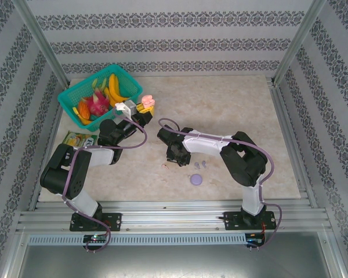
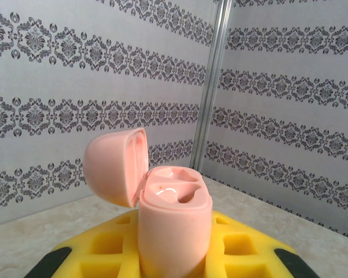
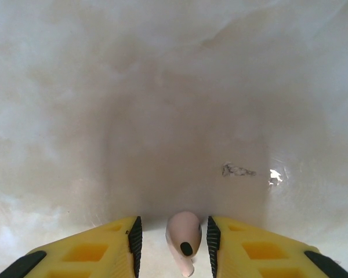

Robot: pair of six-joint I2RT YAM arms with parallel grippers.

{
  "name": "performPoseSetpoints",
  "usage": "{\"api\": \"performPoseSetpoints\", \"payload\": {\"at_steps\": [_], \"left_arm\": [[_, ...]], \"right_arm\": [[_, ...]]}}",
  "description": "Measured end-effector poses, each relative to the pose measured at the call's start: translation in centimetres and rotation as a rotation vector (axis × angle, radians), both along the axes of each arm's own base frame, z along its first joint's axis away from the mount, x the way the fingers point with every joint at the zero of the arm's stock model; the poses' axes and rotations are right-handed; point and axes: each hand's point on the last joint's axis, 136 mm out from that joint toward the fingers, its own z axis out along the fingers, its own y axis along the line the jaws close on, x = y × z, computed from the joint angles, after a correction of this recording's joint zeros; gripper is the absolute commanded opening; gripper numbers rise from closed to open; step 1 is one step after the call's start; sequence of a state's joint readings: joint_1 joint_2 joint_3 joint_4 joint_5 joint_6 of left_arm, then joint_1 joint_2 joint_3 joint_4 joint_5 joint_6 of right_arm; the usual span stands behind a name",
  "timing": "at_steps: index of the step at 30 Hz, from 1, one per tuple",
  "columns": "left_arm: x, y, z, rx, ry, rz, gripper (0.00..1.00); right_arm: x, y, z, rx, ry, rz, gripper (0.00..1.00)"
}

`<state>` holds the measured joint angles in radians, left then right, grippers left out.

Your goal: Insert the wireless bluetooth earbuds into the charging case

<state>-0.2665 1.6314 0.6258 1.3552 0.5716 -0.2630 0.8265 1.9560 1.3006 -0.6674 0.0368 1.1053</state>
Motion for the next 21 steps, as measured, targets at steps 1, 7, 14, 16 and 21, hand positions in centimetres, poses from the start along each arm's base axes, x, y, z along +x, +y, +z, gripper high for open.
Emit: {"api": "performPoseSetpoints", "payload": {"at_steps": [1,7,14,16,21], "left_arm": [[0.00,0.00,0.00,0.000,0.000,0.000,0.00],[0.00,0.00,0.00,0.000,0.000,0.000,0.00],[0.00,0.00,0.00,0.000,0.000,0.000,0.00],[0.00,0.00,0.00,0.000,0.000,0.000,0.00],[0.00,0.00,0.00,0.000,0.000,0.000,0.00]], "right_arm": [[-0.02,-0.02,-0.01,-0.002,0.002,0.000,0.36],[-0.04,-0.05,-0.04,-0.007,0.007,-0.007,0.35],[-0.04,-0.19,-0.09,-0.018,0.008,-0.011,0.32],[-0.04,-0.21,-0.12,-0.022,0.012,-0.012,0.32],[-0.05,-0.29,-0.17,-0.032,0.017,-0.013,0.30]]}}
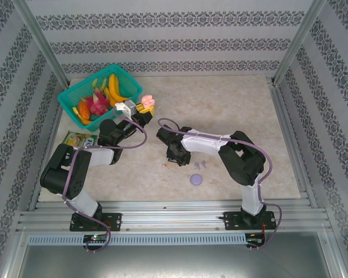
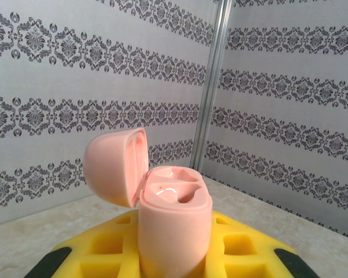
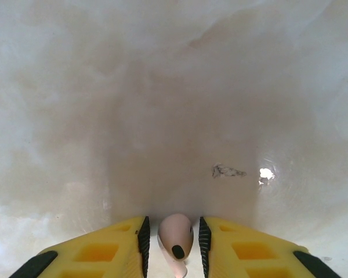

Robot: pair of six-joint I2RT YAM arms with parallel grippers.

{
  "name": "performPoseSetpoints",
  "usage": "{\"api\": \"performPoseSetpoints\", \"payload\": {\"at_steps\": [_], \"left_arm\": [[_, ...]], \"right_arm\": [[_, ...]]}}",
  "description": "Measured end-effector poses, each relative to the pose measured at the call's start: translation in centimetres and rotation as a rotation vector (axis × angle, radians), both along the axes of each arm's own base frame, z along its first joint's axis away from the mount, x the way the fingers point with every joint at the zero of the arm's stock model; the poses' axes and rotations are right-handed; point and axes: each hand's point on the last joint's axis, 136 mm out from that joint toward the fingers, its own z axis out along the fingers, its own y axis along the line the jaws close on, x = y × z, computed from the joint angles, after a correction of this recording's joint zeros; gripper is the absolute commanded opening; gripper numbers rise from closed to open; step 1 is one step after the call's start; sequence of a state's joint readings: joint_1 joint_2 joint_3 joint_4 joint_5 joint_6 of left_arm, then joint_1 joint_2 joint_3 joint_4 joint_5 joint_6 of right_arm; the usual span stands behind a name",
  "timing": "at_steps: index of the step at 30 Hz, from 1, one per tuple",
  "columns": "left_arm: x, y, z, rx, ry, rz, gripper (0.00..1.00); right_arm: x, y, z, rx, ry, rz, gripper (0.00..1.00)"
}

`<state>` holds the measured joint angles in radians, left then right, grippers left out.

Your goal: Insert the wireless bluetooth earbuds into the charging case

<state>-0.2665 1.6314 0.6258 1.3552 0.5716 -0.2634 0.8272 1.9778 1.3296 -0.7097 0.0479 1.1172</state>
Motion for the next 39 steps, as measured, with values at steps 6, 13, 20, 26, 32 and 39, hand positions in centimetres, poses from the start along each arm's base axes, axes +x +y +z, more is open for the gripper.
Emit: {"api": "performPoseSetpoints", "payload": {"at_steps": [6,13,20,26,32,39], "left_arm": [[0.0,0.0,0.0,0.000,0.000,0.000,0.00],[0.0,0.0,0.0,0.000,0.000,0.000,0.00],[0.0,0.0,0.0,-0.002,0.002,-0.001,0.00],[0.0,0.0,0.0,-0.005,0.005,-0.002,0.00],[0.0,0.0,0.0,-0.005,0.005,-0.002,0.00],[0.0,0.0,0.0,-0.008,0.008,-0.003,0.00]], "right_arm": [[0.0,-0.1,0.0,-0.007,0.001,-0.004,0.27],[-0.1,-0.3,0.0,-0.013,0.002,-0.004,0.24],[0.0,-0.4,0.0,-0.017,-0.004,-0.005,0.19],[0.1,-0.5,0.1,0.009,-0.036,0.007,0.18],[0.4,-0.7,0.2,0.050,-0.087,0.041,0.18],[1.8,-1.8,0.5,0.081,-0.180,0.087,0.19]]}}
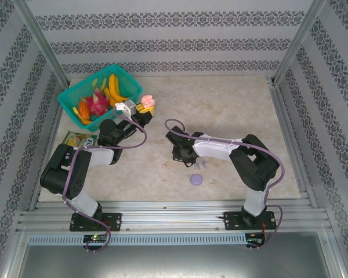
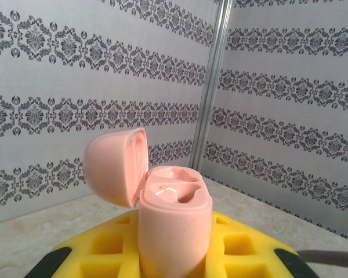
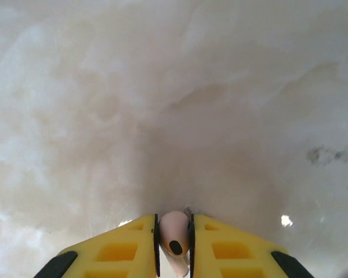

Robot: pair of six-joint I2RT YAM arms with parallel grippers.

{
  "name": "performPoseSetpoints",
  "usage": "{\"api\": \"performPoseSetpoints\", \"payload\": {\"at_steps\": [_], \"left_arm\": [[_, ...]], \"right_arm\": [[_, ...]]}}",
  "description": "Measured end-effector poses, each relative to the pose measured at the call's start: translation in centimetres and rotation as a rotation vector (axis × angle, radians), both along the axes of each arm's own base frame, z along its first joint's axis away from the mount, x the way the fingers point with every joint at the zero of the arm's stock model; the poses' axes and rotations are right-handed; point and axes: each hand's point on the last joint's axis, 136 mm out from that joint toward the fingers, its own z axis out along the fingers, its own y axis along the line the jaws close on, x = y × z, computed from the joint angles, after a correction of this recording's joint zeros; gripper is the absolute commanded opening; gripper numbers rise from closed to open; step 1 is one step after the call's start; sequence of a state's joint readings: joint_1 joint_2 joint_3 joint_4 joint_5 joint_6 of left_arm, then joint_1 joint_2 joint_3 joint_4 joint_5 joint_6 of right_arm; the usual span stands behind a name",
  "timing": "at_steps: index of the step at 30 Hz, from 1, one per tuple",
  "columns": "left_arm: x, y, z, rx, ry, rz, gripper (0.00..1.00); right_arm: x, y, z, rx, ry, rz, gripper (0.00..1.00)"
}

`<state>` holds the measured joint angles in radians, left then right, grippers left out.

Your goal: Insert the wireless bluetooth earbuds into the charging case

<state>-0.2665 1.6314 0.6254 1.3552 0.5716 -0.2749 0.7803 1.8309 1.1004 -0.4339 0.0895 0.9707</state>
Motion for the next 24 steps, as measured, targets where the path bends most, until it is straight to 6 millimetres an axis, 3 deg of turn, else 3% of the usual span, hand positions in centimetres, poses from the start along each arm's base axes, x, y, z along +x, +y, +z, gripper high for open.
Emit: {"api": "performPoseSetpoints", "payload": {"at_steps": [19,24], "left_arm": [[-0.1,0.0,-0.3,-0.013,0.021,-0.009,0.00],[-0.3,-0.2,-0.3,-0.009,0.021,-0.023,0.00]], "right_arm": [[2.8,-1.5,4.3,0.216,-0.311,0.116,0.21],[4.1,-2.2,7.6,0.299,-0.411,0.114,0.21]]}}
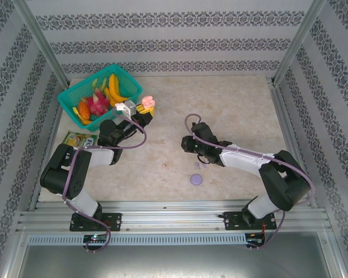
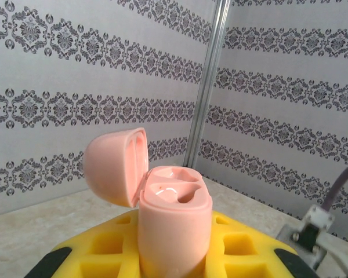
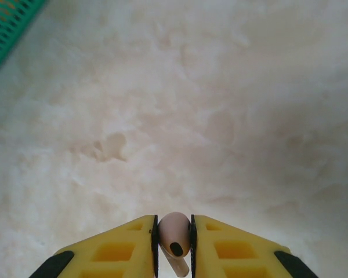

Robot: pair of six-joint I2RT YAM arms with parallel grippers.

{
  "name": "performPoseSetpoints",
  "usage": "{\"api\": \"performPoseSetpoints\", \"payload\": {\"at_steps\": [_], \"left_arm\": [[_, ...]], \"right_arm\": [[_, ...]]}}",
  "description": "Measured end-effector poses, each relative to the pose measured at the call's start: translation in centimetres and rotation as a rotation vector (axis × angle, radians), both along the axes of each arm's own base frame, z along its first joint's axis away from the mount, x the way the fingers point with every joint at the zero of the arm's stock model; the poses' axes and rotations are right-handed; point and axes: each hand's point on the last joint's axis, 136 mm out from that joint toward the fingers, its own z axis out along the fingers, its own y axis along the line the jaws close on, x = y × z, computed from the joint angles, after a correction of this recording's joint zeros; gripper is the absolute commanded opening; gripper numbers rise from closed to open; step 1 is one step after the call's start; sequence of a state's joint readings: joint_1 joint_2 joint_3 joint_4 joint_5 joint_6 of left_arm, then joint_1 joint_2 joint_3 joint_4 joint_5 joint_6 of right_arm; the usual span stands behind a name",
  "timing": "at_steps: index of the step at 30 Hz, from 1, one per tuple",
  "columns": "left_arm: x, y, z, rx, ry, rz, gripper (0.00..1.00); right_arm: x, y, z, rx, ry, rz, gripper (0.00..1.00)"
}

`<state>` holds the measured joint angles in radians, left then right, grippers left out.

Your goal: Insert the wireless bluetooth earbuds into the charging case

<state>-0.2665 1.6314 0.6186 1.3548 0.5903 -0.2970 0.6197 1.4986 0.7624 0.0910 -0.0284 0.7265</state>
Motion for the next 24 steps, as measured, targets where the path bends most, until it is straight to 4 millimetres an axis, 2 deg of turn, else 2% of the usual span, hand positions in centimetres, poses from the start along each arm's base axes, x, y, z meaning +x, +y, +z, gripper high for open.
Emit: {"api": "performPoseSetpoints", "payload": {"at_steps": [11,22,24], "left_arm": [[-0.7,-0.7,-0.3,0.012,0.002,-0.057,0.00],[-0.8,-1.8,0.2,0.012,-0.004,-0.135,0.00],[-0.8,-2.0,0.5,0.013,-0.012,-0.146,0.00]], "right_arm": [[2.6,-1.8,11.3,0.183,-0.261,0.019,0.23],[3.6,1.0,23.6,0.367,-0.491,0.161,0.23],[3.8,1.8,25.1,0.404,-0.518,0.193,0.23]]}}
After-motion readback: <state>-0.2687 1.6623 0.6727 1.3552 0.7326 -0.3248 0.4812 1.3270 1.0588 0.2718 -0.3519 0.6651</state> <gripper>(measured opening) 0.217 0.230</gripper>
